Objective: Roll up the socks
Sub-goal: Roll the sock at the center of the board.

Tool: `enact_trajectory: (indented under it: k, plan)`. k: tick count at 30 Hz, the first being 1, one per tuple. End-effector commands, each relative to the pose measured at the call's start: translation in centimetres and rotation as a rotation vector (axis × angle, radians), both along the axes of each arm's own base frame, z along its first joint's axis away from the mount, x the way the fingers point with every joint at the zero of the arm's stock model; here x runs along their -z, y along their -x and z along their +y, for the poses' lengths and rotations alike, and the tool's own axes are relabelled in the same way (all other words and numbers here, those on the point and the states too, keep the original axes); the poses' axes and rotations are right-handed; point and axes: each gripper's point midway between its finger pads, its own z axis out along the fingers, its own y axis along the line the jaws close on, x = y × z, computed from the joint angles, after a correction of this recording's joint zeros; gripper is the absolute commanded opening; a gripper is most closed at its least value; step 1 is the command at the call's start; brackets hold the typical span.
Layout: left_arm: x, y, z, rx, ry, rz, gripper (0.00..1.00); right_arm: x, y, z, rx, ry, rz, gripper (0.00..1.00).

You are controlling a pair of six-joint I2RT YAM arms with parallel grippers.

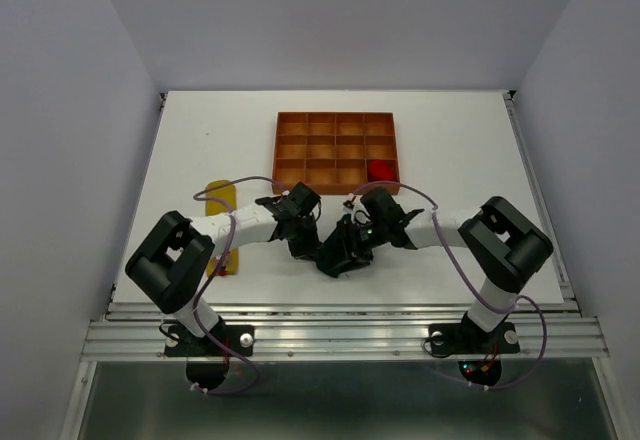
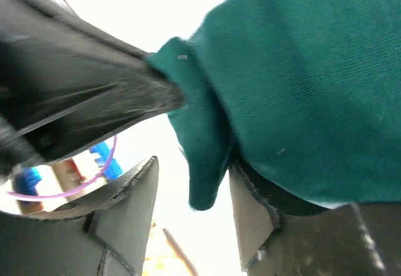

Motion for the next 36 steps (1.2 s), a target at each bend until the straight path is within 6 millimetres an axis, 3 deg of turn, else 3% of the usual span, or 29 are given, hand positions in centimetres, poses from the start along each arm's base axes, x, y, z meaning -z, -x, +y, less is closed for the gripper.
enact_trajectory:
  k: [1,7,10,13,16,23,24,32,36]
  plan:
    - [1.8,0.7,1.9,-0.026,-0.118,0.042,0.0,-2.2,-2.8,-0.6,-0.004,0.032,-0.25,0.59]
    - [1.1,0.7,1.8,-0.037,-0.119,0.035,0.0,-3.0,-3.6,-2.8,-0.002,0.128,-0.4,0.65]
    - [1.0,0.7,1.7,-0.037,-0.121,0.042,0.0,-4.7,-4.5,-3.4,-0.002,0.194,-0.588,0.65]
    - [0.9,0.7,1.5,-0.034,-0.118,0.045,0.0,-7.0,-3.8,-2.9,-0.043,0.19,-0.747,0.65]
    - [0.7,0.8,1.4,-0.03,-0.114,0.043,0.0,-7.9,-2.6,-2.3,-0.096,0.182,-0.829,0.65]
    - [0.6,0.8,1.2,-0.032,-0.109,0.045,0.0,-8.1,-0.7,-0.2,-0.174,0.151,-0.901,0.66]
    - [0.6,0.8,1.1,-0.032,-0.109,0.046,0.0,-8.2,-1.2,0.1,-0.168,0.162,-0.905,0.66]
    - [0.6,1.0,1.2,-0.032,-0.113,0.055,0.0,-5.7,0.3,2.2,-0.284,0.267,-0.952,0.66]
    - [0.5,0.9,1.0,-0.031,-0.111,0.055,0.0,-4.9,-0.4,2.1,-0.287,0.338,-0.982,0.66]
